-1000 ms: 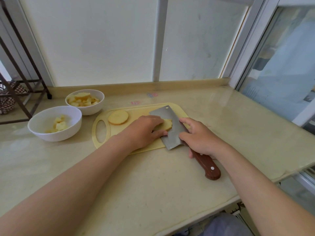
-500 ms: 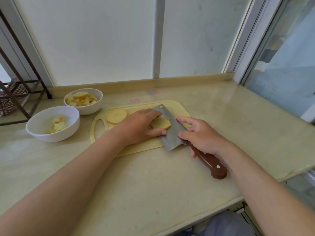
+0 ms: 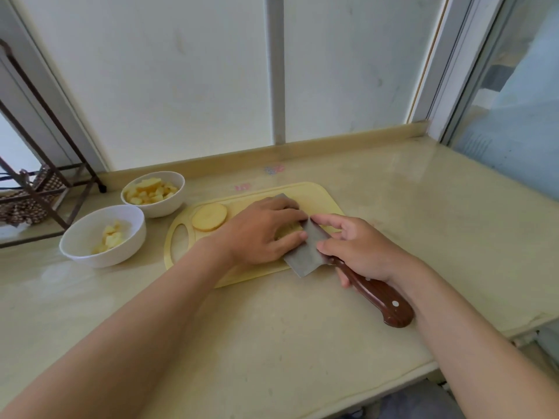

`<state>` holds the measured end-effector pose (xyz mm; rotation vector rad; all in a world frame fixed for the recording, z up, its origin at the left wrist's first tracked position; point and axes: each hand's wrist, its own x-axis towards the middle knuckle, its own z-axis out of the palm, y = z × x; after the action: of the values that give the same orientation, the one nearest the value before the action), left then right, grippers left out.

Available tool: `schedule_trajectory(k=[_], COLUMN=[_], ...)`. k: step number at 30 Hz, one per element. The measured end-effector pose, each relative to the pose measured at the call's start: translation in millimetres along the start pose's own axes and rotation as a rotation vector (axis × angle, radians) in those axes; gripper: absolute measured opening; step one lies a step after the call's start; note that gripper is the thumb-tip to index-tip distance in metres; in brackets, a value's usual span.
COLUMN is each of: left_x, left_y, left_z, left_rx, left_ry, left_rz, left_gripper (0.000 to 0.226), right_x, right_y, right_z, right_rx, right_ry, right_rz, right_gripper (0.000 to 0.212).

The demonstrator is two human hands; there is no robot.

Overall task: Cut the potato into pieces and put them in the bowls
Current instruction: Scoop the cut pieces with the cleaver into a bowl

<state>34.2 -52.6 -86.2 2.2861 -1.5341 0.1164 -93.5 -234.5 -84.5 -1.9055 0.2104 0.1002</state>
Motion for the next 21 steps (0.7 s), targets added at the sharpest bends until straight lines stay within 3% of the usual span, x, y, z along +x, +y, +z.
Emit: schedule_trajectory(k=[14,21], left_x=[4.5,-35.4], left_y=[5.3,-24.3], left_z=[-24.0,-73.0], left_rx=[-0.035,0.008], left_ry=[0.057,0.123], left_rz=[-0.072,-0.196], left_gripper=[0.03,0.026], right_x=[19.9,48.2], right_y=[-23.3,-71.9], right_z=[-7.8,36.1], right_rx=[0.015,0.029], right_ry=[-0.093,-0.174], right_rz=[-0.01,-0.093], right_gripper=[0.059,0.052])
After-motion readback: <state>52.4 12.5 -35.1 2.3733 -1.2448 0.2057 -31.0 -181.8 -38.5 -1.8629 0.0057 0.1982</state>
